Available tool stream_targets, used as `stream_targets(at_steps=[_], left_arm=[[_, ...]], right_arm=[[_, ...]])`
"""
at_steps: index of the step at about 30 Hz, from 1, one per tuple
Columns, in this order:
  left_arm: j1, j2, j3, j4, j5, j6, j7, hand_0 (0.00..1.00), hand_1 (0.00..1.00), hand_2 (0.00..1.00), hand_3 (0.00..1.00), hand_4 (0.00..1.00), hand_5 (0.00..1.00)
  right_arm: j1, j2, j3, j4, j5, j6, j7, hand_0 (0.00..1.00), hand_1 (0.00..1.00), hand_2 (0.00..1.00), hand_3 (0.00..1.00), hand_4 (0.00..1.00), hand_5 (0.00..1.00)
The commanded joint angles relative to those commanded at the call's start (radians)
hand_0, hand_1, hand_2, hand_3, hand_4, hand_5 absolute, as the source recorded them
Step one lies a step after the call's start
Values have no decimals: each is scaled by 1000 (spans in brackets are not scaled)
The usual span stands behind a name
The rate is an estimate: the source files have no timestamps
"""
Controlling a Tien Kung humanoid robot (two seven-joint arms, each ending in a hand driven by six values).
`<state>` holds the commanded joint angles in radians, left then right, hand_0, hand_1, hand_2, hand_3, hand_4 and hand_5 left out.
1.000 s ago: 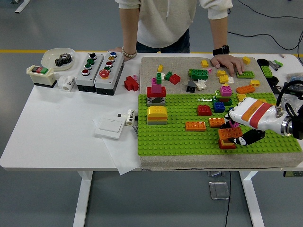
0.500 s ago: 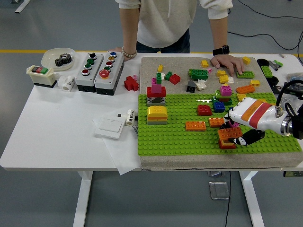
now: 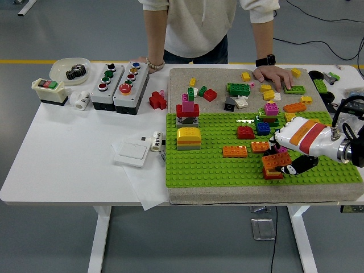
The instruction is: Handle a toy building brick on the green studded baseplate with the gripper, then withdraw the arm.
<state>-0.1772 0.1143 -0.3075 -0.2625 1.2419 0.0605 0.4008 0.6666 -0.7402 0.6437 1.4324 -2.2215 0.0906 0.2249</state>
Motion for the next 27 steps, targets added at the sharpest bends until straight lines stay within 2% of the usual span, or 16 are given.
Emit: stream_targets(at_steps=[26, 27], left_arm=[[-2, 1, 5, 0, -7, 3, -1, 422, 473, 486, 596, 618, 760], [-3, 1, 5, 0, -7, 3, -1, 422, 472, 486, 596, 618, 760]], right_arm=[[1, -5, 12, 11, 3, 9, 5, 269, 449, 606, 589, 844, 445], [1, -5, 12, 13, 3, 12, 6, 272, 454, 621, 601, 872, 465]])
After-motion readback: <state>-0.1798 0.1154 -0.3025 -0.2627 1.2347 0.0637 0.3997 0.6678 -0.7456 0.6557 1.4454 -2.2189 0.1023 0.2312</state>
